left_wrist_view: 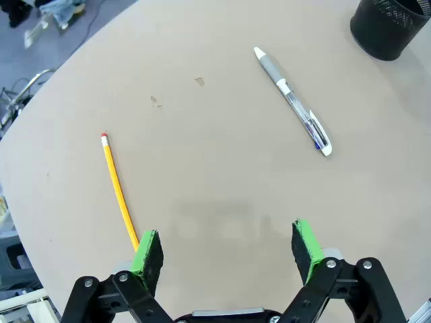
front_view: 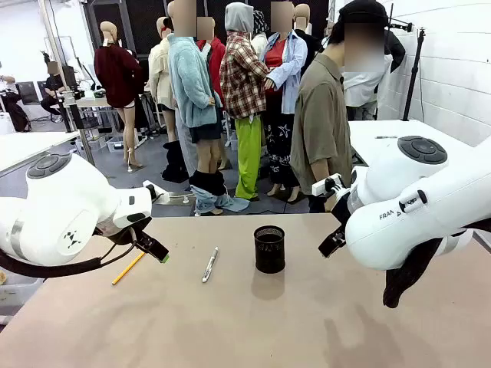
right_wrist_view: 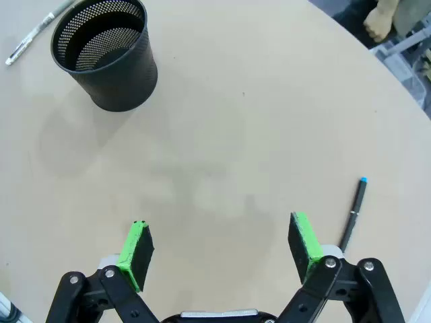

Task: Place the pens into the pen holder.
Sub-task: Pick up a writing instrument from the table and place it into the Pen holder.

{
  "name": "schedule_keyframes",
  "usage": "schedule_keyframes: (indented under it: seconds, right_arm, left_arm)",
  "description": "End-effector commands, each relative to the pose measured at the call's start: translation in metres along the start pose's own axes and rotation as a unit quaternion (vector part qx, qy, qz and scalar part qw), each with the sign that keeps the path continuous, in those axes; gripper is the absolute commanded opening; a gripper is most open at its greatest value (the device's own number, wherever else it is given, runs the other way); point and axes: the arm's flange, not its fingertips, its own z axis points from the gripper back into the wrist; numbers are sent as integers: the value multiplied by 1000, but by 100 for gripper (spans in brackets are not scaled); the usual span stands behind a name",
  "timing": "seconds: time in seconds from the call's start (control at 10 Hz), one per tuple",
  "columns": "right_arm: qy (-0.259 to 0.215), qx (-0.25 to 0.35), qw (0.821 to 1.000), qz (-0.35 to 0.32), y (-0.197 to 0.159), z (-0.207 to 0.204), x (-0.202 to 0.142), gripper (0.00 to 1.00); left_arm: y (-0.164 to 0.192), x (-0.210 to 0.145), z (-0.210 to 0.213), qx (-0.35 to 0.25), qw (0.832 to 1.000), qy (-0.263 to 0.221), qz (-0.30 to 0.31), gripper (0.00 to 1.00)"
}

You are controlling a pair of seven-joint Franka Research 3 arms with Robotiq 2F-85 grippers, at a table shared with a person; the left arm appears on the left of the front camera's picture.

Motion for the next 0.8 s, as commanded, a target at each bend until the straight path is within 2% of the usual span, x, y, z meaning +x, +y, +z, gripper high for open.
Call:
schedule_keyframes:
  seconds: [0.0, 0.7]
  right_arm:
    - [0, 0, 1000, 0, 0, 0, 0, 100]
    - [0, 0, 1000, 1, 0, 0, 0, 100]
  left_arm:
    - [0, 0, 0, 0, 1000, 0, 0, 100]
    - [0, 0, 0, 0, 1000, 0, 0, 100]
